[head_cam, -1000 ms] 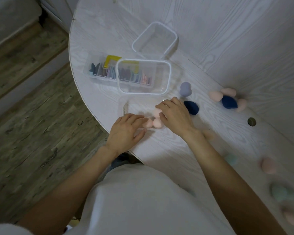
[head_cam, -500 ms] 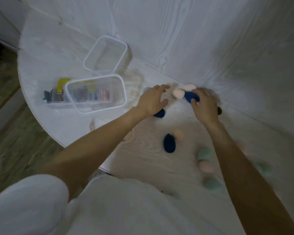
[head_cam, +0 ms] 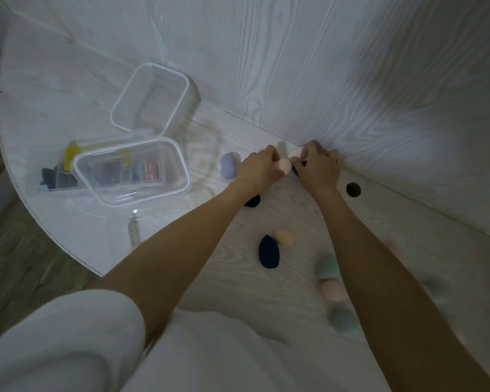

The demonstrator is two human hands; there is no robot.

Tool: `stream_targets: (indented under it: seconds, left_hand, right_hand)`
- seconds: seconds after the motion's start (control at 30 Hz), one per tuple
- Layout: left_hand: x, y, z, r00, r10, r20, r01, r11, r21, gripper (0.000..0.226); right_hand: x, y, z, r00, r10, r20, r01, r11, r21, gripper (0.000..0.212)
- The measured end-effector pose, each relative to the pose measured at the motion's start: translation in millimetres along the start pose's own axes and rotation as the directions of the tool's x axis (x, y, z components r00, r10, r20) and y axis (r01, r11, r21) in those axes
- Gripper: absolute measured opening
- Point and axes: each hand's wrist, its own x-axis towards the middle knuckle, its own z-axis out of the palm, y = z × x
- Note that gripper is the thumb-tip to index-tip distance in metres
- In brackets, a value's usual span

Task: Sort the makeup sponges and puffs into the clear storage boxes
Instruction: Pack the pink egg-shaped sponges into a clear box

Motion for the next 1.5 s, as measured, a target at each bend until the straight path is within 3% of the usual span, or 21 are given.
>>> stream_targets:
  seconds: [0.1, 0.2, 0.33, 0.47, 0.57, 0.63, 0.8, 1.0, 1.17, 1.3, 1.5]
  left_hand:
    - [-47, -3, -25, 0.972, 0.194, -0.129, -0.204, 0.977, -0.064, 0.033]
    - [-104, -15, -52, 0.939, 0.246, -0.239, -0.285, 0.947, -0.146, 0.031]
    - [-177, -48, -86, 0.942, 0.06, -0.331, -0.164, 0.941, -0.295, 0.032]
    - [-223, -99, -101, 0.922, -0.041, -0.384, -0.001, 0.994, -0.108, 0.03]
    - [-231, -128, -101, 0.936, 0.009, -0.352, 0.036, 0.992, 0.119, 0.032]
    - [-228, -136, -96, 0.948, 0.042, -0.314, 0.005, 0.989, 0.148, 0.033]
    - [-211, -134, -80, 0.969, -0.004, -0.248, 0.035, 0.992, 0.124, 0.035]
    - [-208, -133, -73, 0.972, -0.03, -0.234, 0.063, 0.989, 0.135, 0.033]
    - [-203, -133, -71, 0.972, -0.121, -0.203, 0.144, 0.984, 0.104, 0.031]
    - [-206, -126, -69, 0.97, -0.156, -0.188, 0.155, 0.988, -0.02, 0.03]
    - [-202, -133, -57, 0.983, -0.162, -0.086, 0.168, 0.984, 0.064, 0.078]
  right_hand:
    - [-10, -9, 3, 0.995, 0.065, -0.071, -0.054, 0.987, 0.149, 0.027]
    - [-31, -19, -1, 0.984, 0.084, -0.154, -0.028, 0.942, 0.335, 0.028]
    - [-81, -37, -5, 0.975, -0.027, -0.221, 0.117, 0.906, 0.406, 0.03]
    - [-135, -46, 8, 0.984, -0.176, 0.002, 0.162, 0.908, 0.388, 0.054]
    - [-159, -51, 18, 0.989, -0.131, 0.067, 0.095, 0.915, 0.393, 0.047]
    - [-169, -55, 17, 0.994, -0.081, 0.072, 0.039, 0.883, 0.467, 0.046]
    - [-176, -63, 8, 0.995, -0.038, 0.087, -0.017, 0.829, 0.56, 0.032]
    - [-168, -76, -3, 0.987, -0.136, 0.08, 0.066, 0.817, 0.572, 0.054]
    - [-158, -95, -4, 0.982, -0.191, 0.014, 0.146, 0.793, 0.591, 0.032]
    - [-149, -114, -3, 0.973, -0.231, 0.021, 0.173, 0.786, 0.594, 0.028]
    - [-140, -137, 8, 0.937, -0.337, 0.094, 0.227, 0.79, 0.569, 0.029]
